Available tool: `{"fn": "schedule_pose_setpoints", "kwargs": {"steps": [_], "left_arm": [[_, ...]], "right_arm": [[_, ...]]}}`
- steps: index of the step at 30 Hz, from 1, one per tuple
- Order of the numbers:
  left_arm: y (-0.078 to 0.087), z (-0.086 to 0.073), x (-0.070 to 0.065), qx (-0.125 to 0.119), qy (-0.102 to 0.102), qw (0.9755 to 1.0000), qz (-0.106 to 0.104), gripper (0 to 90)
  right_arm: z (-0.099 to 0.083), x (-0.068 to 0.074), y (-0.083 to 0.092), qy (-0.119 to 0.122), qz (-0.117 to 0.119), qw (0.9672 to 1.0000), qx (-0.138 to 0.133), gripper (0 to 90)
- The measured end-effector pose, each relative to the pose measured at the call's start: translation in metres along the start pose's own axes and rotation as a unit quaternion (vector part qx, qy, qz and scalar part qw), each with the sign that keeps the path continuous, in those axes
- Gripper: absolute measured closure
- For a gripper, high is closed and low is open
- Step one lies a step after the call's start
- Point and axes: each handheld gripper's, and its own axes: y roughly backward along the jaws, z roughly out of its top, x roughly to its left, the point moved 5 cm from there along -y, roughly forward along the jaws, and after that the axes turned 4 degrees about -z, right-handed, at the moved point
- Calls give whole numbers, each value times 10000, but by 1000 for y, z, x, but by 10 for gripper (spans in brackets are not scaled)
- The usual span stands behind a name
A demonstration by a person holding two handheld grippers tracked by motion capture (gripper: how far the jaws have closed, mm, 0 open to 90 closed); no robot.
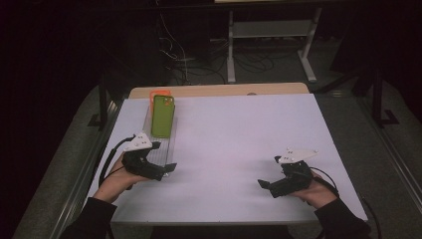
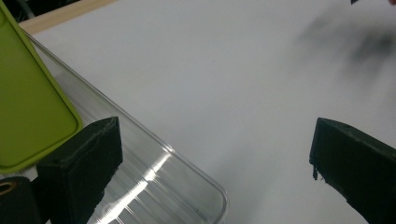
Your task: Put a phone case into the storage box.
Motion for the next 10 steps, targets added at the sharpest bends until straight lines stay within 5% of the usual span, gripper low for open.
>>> {"fn": "schedule_pose_setpoints", "kwargs": {"steps": [10], "left_arm": [[-2, -13, -2, 130, -34, 9999, -49, 21]], "right_arm": [[2, 0, 2, 63, -17, 10000, -37, 5]]}}
